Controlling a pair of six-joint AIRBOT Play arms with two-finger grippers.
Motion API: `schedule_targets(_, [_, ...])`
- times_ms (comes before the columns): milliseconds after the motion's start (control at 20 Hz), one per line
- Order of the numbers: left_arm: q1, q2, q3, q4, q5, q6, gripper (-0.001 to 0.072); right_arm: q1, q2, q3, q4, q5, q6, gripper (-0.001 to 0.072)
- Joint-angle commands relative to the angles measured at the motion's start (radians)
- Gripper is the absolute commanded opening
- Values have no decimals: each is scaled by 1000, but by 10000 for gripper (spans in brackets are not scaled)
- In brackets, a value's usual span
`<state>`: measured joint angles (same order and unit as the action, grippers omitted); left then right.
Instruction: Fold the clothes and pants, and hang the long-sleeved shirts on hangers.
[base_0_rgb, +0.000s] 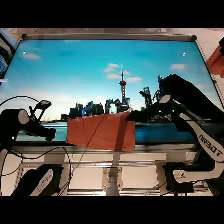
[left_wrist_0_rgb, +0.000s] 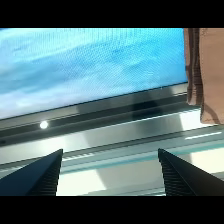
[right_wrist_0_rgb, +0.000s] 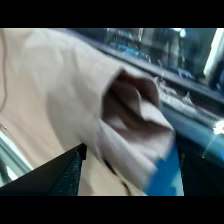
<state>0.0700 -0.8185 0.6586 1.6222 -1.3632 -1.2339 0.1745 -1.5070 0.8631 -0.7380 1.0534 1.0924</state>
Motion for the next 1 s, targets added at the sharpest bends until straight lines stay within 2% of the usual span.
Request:
schedule_targets(0, [5, 1, 0, 0, 0, 0, 680, 74, -76, 63, 4, -6, 36, 614])
schedule_targets(50, [5, 1, 0, 0, 0, 0, 680, 101, -101, 87, 0, -6, 59, 586])
schedule_targets(150, [5, 1, 0, 0, 0, 0, 680, 142, -151, 126, 0, 3, 90, 479])
schedule_targets(200, [5, 1, 0, 0, 0, 0, 680, 157, -172, 143, 2, 25, 106, 400])
schedule_targets(250, [5, 1, 0, 0, 0, 0, 680, 169, -185, 161, 2, 57, 113, 276])
schedule_targets(300, [5, 1, 0, 0, 0, 0, 679, 175, -188, 174, 1, 84, 112, 120])
schedule_targets(350, [5, 1, 0, 0, 0, 0, 679, 176, -187, 190, 2, 111, 112, 39])
schedule_targets(400, [5, 1, 0, 0, 0, 0, 679, 173, -184, 215, 0, 146, 112, 16])
schedule_targets(600, [5, 1, 0, 0, -42, 0, 679, 134, -111, 362, -21, 251, 127, 11])
schedule_targets(800, [5, 1, 0, 0, -47, 0, 678, 5, 29, 576, -272, 373, 243, 11])
schedule_targets(950, [5, 1, 0, 0, -47, 0, 678, -196, 111, 711, -414, 504, 280, 11])
